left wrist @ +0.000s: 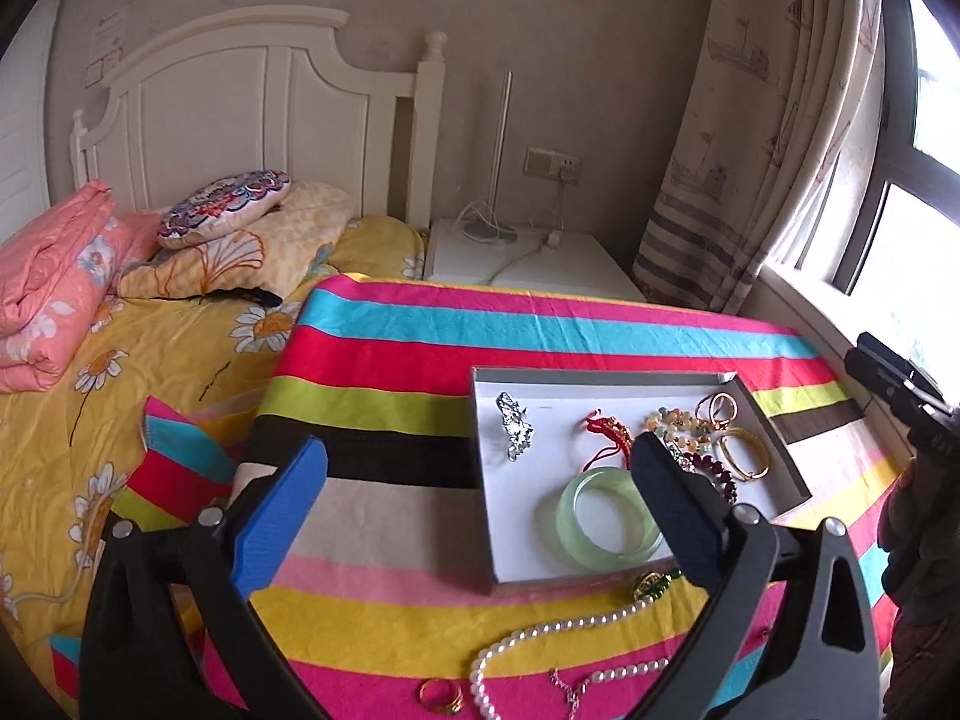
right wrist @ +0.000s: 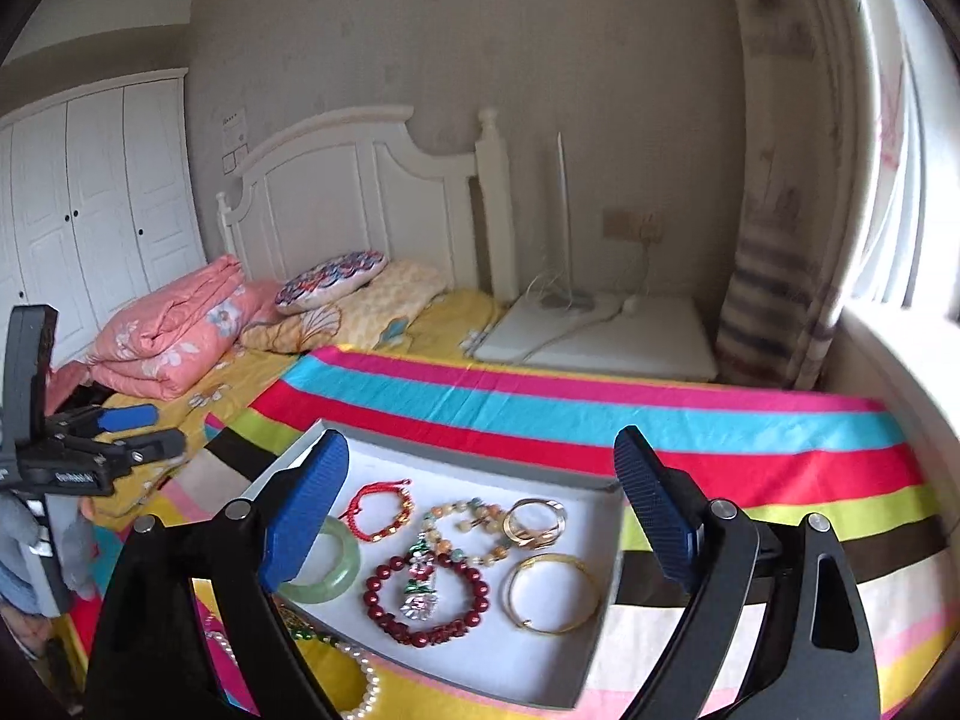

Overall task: Organize jewelry
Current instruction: 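Withdraw both tools and grasp the pearl necklace with the right tool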

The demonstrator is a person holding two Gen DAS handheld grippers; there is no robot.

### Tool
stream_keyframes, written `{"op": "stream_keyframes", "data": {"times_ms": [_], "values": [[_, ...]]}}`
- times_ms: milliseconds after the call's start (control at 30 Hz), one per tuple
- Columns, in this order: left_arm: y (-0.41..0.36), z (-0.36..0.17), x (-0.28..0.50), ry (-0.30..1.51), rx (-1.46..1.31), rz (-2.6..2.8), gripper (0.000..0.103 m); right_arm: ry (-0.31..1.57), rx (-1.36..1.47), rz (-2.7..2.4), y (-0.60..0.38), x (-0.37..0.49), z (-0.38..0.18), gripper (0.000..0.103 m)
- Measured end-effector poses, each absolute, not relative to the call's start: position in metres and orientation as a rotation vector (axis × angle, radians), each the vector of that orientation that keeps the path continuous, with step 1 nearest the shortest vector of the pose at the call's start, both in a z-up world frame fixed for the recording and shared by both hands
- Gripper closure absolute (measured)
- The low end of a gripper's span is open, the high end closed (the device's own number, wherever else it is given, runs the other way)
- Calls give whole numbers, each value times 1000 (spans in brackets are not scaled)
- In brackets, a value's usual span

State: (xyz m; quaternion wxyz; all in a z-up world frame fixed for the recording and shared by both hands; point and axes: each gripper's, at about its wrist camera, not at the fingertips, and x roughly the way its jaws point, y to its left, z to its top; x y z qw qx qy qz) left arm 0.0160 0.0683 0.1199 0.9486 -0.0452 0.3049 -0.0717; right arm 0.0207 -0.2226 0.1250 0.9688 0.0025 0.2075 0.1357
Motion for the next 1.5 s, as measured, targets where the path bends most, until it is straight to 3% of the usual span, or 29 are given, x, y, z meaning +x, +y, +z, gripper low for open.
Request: {"op": "stream_keyframes", "data": {"times_ms": [467, 767, 1000, 1067, 1233, 1467, 1500], "values": [[98, 64, -67, 617, -195, -108, 3, 671, 272, 393, -241, -16, 69, 16], [109, 33, -74, 651, -307, -151, 3, 769, 35, 421, -185, -39, 47, 16], [111, 28, -66, 694, -347, -178, 3, 710, -249, 655, -106, -69, 48, 47], [111, 28, -68, 682, -347, -183, 3, 719, -311, 673, -88, -70, 45, 48], [111, 28, -70, 665, -356, -189, 3, 821, -363, 700, -66, -51, 31, 65], [114, 29, -72, 653, -362, -201, 3, 861, -363, 706, -63, -32, 14, 67], [114, 29, -73, 651, -363, -201, 3, 855, -370, 712, -62, -34, 13, 70]]}}
